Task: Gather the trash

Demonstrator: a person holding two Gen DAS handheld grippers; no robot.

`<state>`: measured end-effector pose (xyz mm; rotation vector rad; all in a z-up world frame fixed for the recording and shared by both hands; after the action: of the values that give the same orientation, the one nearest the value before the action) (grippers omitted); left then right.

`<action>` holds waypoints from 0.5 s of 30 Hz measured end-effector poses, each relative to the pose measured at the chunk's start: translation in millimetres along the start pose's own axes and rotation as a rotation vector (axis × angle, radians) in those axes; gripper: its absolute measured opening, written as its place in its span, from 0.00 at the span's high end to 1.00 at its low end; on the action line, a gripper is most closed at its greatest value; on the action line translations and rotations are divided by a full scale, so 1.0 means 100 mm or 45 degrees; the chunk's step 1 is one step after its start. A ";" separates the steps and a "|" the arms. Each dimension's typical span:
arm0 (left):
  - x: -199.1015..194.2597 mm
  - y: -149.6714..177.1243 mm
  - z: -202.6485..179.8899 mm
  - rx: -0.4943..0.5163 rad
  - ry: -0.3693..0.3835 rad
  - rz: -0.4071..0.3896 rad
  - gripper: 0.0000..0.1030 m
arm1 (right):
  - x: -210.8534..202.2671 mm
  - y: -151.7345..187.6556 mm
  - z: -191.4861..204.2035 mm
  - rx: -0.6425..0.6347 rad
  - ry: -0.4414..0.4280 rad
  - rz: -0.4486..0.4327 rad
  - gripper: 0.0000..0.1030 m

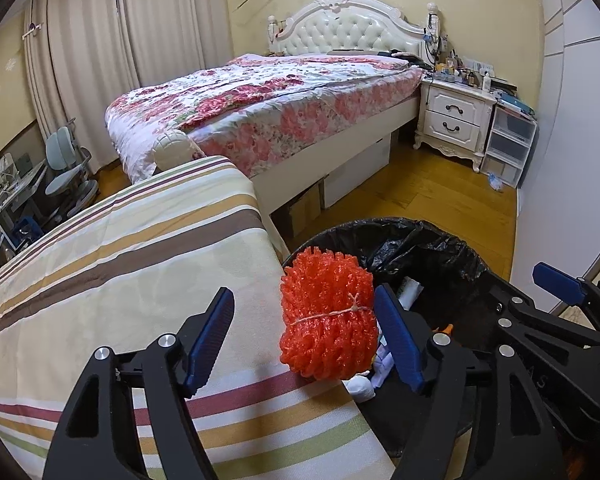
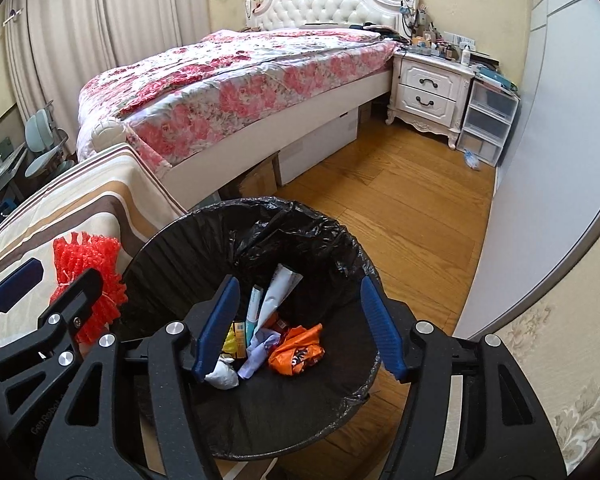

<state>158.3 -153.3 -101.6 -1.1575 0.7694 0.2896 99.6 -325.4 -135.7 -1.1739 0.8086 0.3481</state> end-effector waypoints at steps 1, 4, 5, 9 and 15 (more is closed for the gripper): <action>-0.01 0.00 0.01 -0.003 -0.001 -0.002 0.31 | -0.01 0.00 -0.01 0.000 0.003 -0.001 0.40; -0.05 -0.01 0.03 -0.014 -0.004 -0.010 0.30 | -0.04 0.00 -0.02 0.002 0.009 -0.009 0.40; -0.07 -0.01 0.04 -0.018 -0.007 -0.013 0.29 | -0.05 -0.01 -0.01 0.002 0.012 -0.012 0.39; -0.14 -0.01 0.10 -0.038 -0.042 -0.025 0.26 | -0.14 -0.03 -0.02 0.004 0.018 -0.040 0.28; -0.26 -0.02 0.22 -0.075 -0.070 -0.054 0.22 | -0.29 -0.08 -0.03 0.022 0.027 -0.082 0.16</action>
<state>150.0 -129.6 -78.1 -1.2148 0.6911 0.3089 83.7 -326.5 -110.1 -1.1864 0.7886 0.2756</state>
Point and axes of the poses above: each gripper's, at about its wrist camera, not at the fingertips, and x roughly the way its jaws point, z to its left, y to its underside, the point moved 9 cm from there along x, roughly the way its jaws point, and after that the axes turned 8 degrees about x, right-handed, at the moved point
